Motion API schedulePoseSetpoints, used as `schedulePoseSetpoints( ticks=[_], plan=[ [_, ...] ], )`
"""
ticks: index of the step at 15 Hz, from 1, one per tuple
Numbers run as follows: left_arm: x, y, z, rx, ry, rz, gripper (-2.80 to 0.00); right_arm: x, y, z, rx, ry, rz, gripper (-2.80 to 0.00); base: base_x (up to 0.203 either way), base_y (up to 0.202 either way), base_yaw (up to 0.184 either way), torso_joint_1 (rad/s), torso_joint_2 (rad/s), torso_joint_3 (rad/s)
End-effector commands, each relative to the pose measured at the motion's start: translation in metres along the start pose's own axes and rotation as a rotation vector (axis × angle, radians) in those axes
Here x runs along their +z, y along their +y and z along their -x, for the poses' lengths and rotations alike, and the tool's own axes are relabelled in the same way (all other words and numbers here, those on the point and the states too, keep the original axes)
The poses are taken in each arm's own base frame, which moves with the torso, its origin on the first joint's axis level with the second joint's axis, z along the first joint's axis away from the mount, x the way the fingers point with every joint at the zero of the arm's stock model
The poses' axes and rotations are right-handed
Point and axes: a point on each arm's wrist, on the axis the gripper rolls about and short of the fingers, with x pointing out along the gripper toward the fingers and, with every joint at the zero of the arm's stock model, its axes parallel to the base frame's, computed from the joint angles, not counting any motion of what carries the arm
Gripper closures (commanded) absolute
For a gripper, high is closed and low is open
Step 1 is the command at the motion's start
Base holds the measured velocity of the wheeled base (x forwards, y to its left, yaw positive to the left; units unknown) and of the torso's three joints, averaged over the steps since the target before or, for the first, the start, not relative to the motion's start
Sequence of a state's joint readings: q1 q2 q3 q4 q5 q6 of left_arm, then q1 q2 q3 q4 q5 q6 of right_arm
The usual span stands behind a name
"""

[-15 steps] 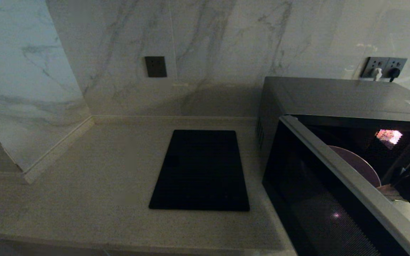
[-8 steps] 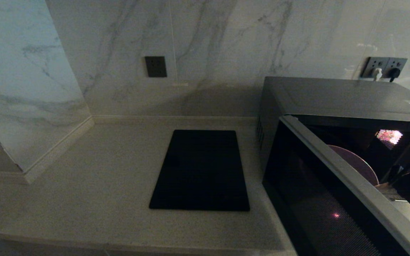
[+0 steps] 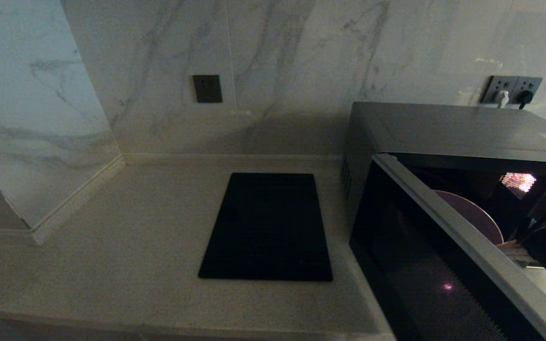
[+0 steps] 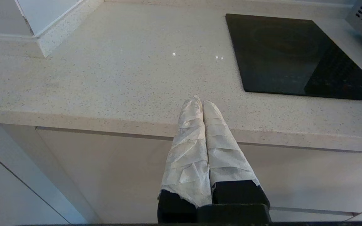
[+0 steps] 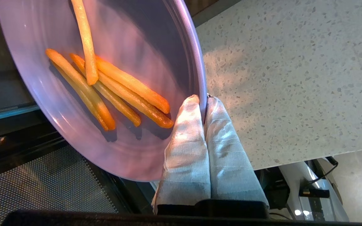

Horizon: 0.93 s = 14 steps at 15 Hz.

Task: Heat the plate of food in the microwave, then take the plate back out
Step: Put the plate in the microwave oven

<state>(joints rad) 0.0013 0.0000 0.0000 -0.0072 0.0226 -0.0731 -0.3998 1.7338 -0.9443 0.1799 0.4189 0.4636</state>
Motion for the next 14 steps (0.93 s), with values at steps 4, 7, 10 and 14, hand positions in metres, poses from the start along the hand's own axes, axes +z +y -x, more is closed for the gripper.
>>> schedulePoseSetpoints(
  ticks=[4,7,10,14],
  plan=[
    [0.0,0.0,0.0,0.001,0.0,0.001,0.0,0.0003,-0.0002,-0.0015,0.001,0.006,-0.004,0.0,0.0,0.0,0.0,0.0,0.0,0.0],
    [0.0001,0.0,0.0,0.002,0.0,0.001,0.0,0.0004,-0.0004,-0.002,0.0,0.007,-0.004,0.0,0.0,0.0,0.0,0.0,0.0,0.0],
    [0.0001,0.0,-0.0001,0.001,0.001,0.001,0.0,0.0025,-0.0006,-0.0047,-0.001,0.009,-0.006,0.0,0.0,0.0,0.0,0.0,0.0,0.0],
    [0.0001,0.0,0.0,0.001,0.0,0.001,0.0,0.009,-0.0005,-0.011,0.0,0.011,-0.01,0.0,0.0,0.0,0.0,0.0,0.0,0.0]
  ],
)
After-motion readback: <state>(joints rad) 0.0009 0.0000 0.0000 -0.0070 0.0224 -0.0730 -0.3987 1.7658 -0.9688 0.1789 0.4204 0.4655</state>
